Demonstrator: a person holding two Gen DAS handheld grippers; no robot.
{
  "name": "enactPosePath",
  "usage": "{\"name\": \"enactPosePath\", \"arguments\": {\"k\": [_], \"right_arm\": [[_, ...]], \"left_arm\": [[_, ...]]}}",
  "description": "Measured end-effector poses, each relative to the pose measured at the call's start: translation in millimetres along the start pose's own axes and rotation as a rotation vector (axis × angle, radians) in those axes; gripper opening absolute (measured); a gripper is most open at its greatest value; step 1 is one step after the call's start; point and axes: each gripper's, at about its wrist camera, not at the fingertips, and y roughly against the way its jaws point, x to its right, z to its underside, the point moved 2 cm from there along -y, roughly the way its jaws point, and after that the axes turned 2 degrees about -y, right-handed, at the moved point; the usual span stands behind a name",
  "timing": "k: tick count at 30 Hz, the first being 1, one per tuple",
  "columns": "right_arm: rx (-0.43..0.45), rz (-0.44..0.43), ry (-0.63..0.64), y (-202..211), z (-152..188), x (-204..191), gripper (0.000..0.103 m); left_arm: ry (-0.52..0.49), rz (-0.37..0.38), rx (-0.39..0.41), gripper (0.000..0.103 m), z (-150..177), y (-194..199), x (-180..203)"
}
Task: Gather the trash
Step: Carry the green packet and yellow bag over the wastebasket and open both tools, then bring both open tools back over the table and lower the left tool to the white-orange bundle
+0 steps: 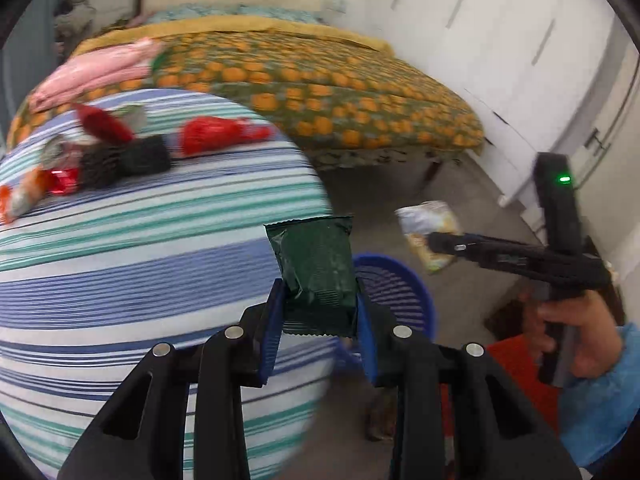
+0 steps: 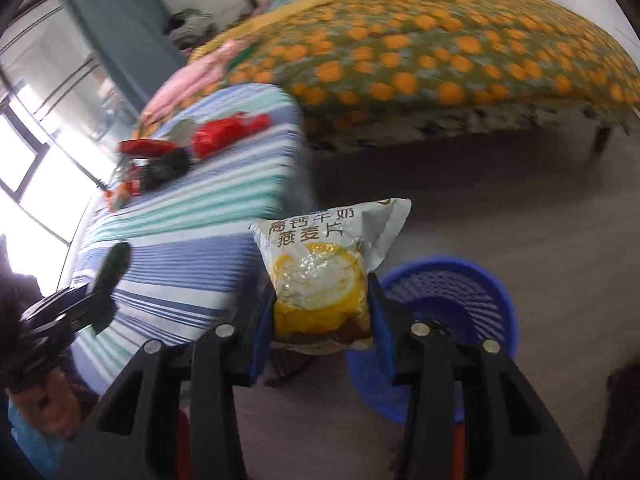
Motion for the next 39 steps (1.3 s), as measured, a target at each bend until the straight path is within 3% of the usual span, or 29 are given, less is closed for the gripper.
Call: {"name": "enactPosePath", "arguments": {"k": [6,15,17,20,23,26,30,36,39], "right_arm": [[-0.021,0.084,-0.132,-12,19,77,0.042],[-0.025,0.057,-0.277,-20,32,134,0.044],[-0.031,0.047,-0.298,-25,32,142,0.052],[-0.019,0.041,-0.327,-24,30,150,0.059],[0.018,0.066,-0.341,-15,28,157,0.069],[0.053,0.108,-0.335,-8,26,157,0.081],[0.086,0.158,-0.273,-7,23,144,0.082],[0.181,0.218,-0.059,0,20,92,0.082],[0.228,0.238,0.077,0,23,55,0.083]], "left_arm": [[-0.059,0.07,-0.099,0.033,5,-74,72],[-0.078,0.059,-0.195,0.036,16,-177,107],[-0.086,0.044,-0.199,0.054,18,-190,110],[-0.078,0.022,-0.214,0.068,17,-206,109],[-0.08,0.014,-0.188,0.082,14,-198,110],[-0.11,0.003,-0.133,0.089,11,-174,110],[-0.158,-0.019,-0.056,0.095,17,-126,100],[-0.183,-0.172,0.029,0.098,35,-53,45],[-0.149,-0.276,0.056,0.098,44,-21,-4]]}}
